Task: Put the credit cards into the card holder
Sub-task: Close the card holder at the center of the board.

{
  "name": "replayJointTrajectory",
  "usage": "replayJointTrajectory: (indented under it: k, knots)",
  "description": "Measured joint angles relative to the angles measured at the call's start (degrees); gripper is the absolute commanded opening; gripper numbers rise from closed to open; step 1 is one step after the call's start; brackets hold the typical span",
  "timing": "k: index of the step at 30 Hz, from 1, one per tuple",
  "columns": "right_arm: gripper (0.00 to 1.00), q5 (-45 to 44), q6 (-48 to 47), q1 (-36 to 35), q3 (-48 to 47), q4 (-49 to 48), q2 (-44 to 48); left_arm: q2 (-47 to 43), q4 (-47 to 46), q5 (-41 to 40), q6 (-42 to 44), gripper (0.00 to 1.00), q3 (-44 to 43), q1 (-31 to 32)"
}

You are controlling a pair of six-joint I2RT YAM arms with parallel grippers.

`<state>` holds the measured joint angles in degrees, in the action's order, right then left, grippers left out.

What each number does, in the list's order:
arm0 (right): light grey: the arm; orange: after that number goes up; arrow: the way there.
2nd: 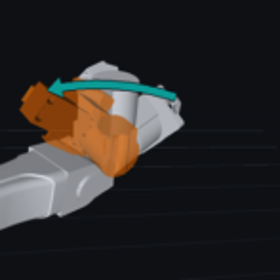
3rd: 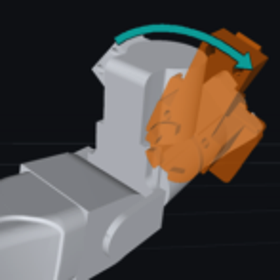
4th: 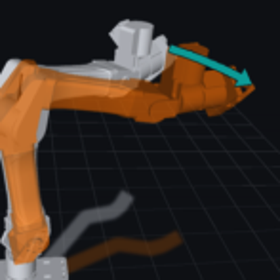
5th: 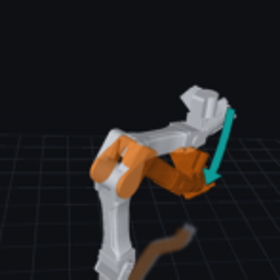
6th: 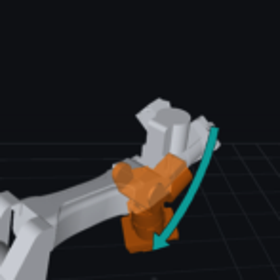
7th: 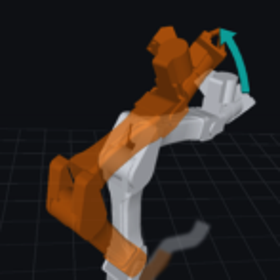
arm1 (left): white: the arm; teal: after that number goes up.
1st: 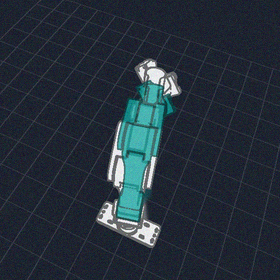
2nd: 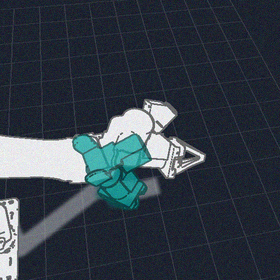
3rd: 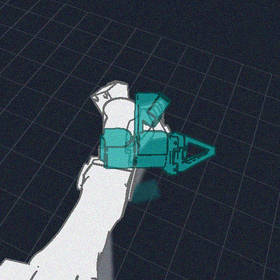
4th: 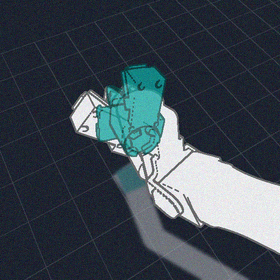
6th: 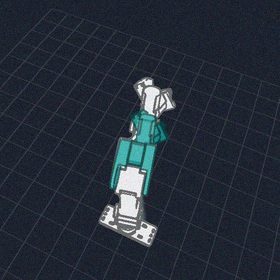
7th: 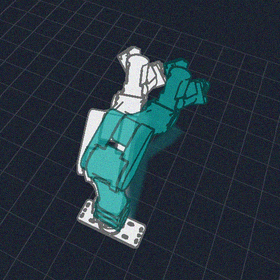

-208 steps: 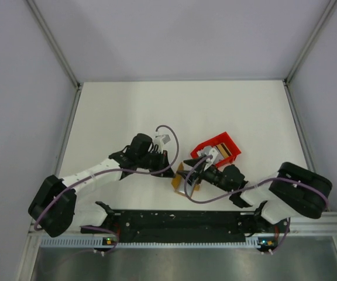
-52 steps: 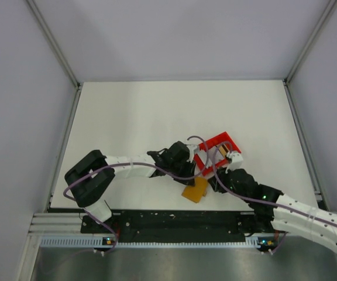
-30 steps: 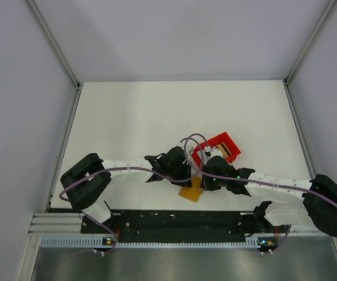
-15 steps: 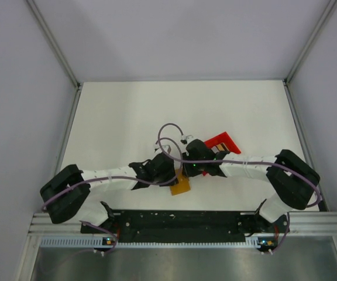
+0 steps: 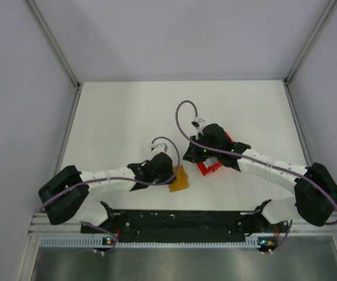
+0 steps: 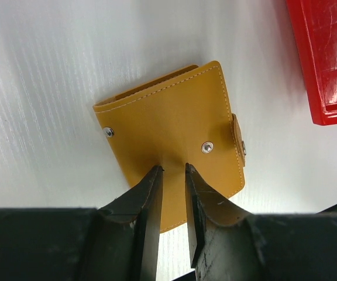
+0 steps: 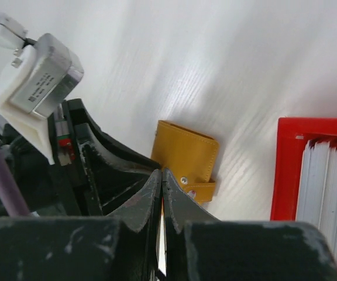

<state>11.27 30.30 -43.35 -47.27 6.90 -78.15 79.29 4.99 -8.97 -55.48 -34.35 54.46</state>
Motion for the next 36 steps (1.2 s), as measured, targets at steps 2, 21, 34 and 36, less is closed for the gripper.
replayJointTrajectory:
  k: [2, 21, 34, 36]
  knots:
    - [0.00, 0.87, 1.14, 0.00, 0.22, -0.09, 1.03, 0.02, 0.31, -0.11, 0.31, 0.26, -0.17, 0.00]
    - [0.00, 7.30, 6.25, 0.00, 9.11, -3.41, -1.95, -0.04, 3.65, -3.93, 5.77, 0.27, -3.04, -0.33]
    - [0.00, 8.20, 6.71, 0.00, 8.94, -8.07, -7.82, 2.14, 0.48, -3.69, 6.58, 0.22, -2.29, -0.37]
    - [0.00, 8.39, 6.78, 0.00, 8.94, -8.22, -8.52, 2.84, -0.98, -3.41, 6.58, 0.21, -2.27, -0.39]
